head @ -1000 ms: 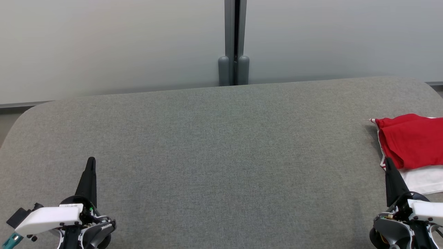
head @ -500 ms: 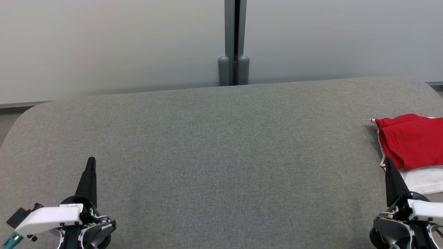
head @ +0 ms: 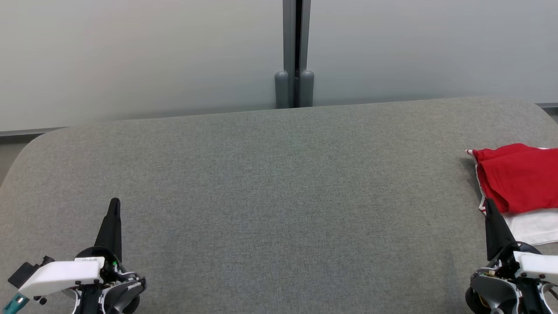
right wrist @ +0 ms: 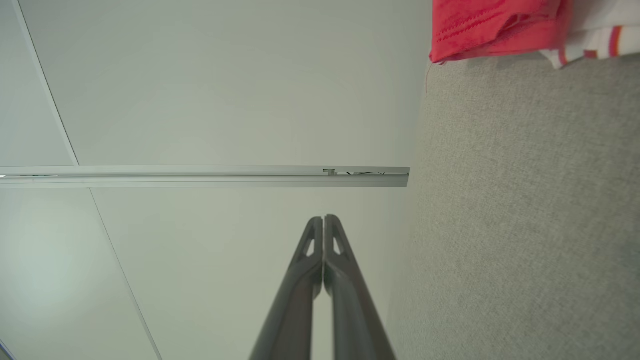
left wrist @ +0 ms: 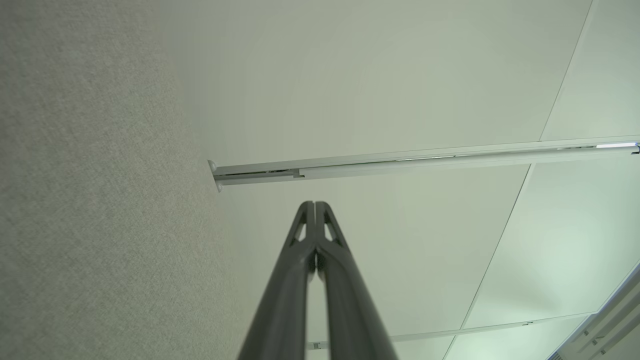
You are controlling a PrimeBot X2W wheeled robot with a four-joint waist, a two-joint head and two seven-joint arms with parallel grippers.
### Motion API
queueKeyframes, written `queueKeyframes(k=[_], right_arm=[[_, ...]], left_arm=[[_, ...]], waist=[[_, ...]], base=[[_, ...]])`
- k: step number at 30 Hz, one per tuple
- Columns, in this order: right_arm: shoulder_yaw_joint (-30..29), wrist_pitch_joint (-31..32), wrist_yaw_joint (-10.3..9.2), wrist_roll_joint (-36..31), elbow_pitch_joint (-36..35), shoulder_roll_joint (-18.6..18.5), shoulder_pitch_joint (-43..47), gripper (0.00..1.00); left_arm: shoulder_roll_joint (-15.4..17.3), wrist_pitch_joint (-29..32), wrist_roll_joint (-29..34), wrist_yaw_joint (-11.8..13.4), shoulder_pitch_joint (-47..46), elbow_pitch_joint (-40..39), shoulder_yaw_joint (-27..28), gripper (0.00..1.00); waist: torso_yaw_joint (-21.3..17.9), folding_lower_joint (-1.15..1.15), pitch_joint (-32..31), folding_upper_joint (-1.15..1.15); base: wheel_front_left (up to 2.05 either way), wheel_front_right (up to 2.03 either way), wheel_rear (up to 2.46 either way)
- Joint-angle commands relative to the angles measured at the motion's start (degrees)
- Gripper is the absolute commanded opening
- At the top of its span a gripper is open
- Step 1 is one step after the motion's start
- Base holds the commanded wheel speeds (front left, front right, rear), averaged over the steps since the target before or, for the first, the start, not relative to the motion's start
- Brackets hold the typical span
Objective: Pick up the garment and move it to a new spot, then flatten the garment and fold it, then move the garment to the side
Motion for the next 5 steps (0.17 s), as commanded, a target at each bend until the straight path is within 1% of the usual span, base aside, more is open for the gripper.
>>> queueKeyframes(k=[1, 5], right_arm=[[0.02, 0.18, 0.02, 0.27, -0.2, -0.26, -0.54, 0.0], [0.02, 0.18, 0.02, 0.27, -0.2, -0.26, -0.53, 0.0]], left_arm=[[0.21, 0.2, 0.22, -0.15, -0.74, 0.09, 0.29, 0.0], [0.19, 0.23, 0.21, -0.15, -0.75, 0.09, 0.32, 0.0]], waist=[[0.0, 0.0, 0.0, 0.0], [0.0, 0.0, 0.0, 0.0]], base=[[0.0, 0.0, 0.0], [0.0, 0.0, 0.0]])
